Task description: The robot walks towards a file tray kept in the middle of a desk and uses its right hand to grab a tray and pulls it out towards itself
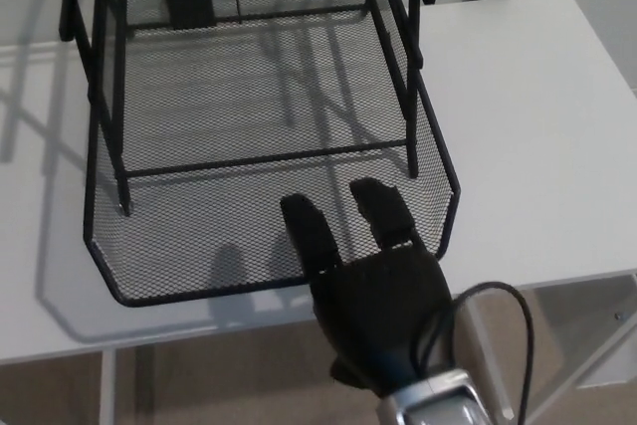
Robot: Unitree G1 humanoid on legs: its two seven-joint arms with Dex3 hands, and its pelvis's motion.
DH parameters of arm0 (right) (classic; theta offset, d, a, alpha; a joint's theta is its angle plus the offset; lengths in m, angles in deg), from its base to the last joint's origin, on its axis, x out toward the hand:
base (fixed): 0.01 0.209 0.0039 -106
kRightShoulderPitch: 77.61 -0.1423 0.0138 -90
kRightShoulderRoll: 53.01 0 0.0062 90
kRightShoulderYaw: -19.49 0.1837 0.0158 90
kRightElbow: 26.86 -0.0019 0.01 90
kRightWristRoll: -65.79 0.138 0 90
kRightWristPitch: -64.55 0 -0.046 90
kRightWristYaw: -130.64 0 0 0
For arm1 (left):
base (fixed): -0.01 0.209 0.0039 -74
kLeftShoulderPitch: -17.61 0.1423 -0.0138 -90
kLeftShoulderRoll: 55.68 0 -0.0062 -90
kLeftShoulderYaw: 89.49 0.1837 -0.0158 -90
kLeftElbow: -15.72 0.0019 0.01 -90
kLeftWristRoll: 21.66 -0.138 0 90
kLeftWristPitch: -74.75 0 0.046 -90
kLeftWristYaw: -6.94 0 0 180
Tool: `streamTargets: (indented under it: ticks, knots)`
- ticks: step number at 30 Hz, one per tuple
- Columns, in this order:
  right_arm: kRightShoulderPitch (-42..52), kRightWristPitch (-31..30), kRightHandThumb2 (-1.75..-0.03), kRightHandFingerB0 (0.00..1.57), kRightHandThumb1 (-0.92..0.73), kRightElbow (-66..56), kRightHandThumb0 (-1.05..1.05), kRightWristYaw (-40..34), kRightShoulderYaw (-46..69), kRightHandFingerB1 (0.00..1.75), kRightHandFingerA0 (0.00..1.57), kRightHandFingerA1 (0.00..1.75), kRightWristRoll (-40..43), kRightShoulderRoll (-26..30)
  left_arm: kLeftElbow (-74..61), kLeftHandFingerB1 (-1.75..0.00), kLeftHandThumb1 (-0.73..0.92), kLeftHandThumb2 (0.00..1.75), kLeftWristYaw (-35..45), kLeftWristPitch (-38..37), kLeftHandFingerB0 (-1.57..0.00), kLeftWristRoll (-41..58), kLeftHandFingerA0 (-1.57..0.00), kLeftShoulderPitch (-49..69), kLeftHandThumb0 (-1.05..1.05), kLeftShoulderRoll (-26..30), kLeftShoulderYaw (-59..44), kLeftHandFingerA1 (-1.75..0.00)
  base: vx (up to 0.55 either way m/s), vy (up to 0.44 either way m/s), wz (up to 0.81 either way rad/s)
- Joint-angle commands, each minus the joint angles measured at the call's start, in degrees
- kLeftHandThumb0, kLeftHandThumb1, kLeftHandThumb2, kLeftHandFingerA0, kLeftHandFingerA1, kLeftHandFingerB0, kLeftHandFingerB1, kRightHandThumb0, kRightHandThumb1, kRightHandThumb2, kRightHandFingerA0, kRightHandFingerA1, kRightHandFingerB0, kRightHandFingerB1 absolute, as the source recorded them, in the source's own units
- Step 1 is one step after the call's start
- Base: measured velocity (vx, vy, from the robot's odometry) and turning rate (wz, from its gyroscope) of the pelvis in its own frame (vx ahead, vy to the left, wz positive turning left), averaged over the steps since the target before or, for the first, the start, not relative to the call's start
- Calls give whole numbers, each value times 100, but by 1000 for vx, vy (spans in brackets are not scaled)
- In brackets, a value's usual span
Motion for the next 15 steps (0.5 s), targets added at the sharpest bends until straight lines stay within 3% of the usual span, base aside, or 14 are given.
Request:
streamTargets:
  ticks: [1, 2, 3, 4, 5, 6, 7, 8, 9, 10, 11, 12, 15]
  knots:
    - [547, 367, -54, 10, -38, -609, -87, 68, -457, 54, 0, 63, -96, 61, 60, -44, 47, 63, -25, -249, -42, -57, -51, -1, -29, 104, -15, -49, 0, 0, 0]
    - [601, 380, -66, 10, -32, -729, -90, 173, -510, 55, 0, 59, -196, 81, 17, -44, 48, 63, -5, -221, -42, -53, -51, 14, -29, 115, -16, -49, 0, 0, 0]
    - [632, 397, -66, 10, -32, -794, -90, 184, -536, 55, 0, 59, -232, 92, 14, -44, 48, 63, 5, -213, -42, -52, -51, 10, -29, 118, -14, -49, 0, 0, 0]
    - [693, 448, -78, 8, -29, -916, -59, 163, -573, 54, 0, 58, -222, 113, 17, -44, 47, 63, 3, -229, -42, -68, -50, 6, -29, 130, -5, -49, 0, 0, 0]
    - [769, 480, -78, 8, -30, -1067, -60, 207, -636, 54, 0, 56, -285, 133, -58, -44, 47, 63, 0, -207, -42, -79, -50, 47, -30, 139, -1, -49, 0, 0, 0]
    - [809, 497, -66, 10, -32, -1151, -91, 232, -674, 55, 0, 59, -336, 137, -24, -44, 47, 63, -37, -226, -42, -123, -51, 35, -31, 147, 19, -48, 0, 0, 0]
    - [832, 521, -79, 5, -30, -1218, -59, 258, -705, 56, 0, 56, -380, 145, 27, -44, 47, 64, -43, -240, -41, -135, -50, 18, -31, 146, 29, -48, 0, 0, 0]
    - [851, 549, -65, 5, -32, -1274, -92, 293, -717, 58, 0, 56, -409, 146, 40, -44, 47, 63, -45, -244, -41, -135, -50, 20, -30, 142, 28, -48, 0, 0, 0]
    - [858, 562, -65, 5, -32, -1313, -92, 326, -724, 58, 0, 56, -425, 139, 26, -44, 47, 63, -45, -241, -41, -128, -50, 31, -30, 139, 22, -48, 0, 0, 0]
    - [868, 593, -69, 0, 10, -1388, -37, 351, -730, 54, 9, 62, -404, 138, 31, -44, 47, 63, -16, -234, -41, -87, -51, 44, -29, 123, 3, -48, 0, 0, 0]
    - [895, 613, -69, 0, 10, -1462, -37, 398, -736, 54, 9, 62, -389, 144, 35, -44, 47, 63, -13, -226, -42, -83, -51, 48, -29, 118, 2, -48, 0, 0, 0]
    - [915, 642, -65, 8, -32, -1537, -93, 453, -737, 59, 0, 62, -389, 155, 45, -44, 46, 62, -3, -212, -42, -71, -51, 39, -29, 112, -2, -48, 0, 0, 0]
    - [972, 760, -66, 8, -32, -1811, -96, 510, -732, 59, 0, 60, -335, 228, 104, -43, 47, 62, 28, -219, -42, -43, -51, -7, -27, 99, -9, -48, 0, 0, 0]
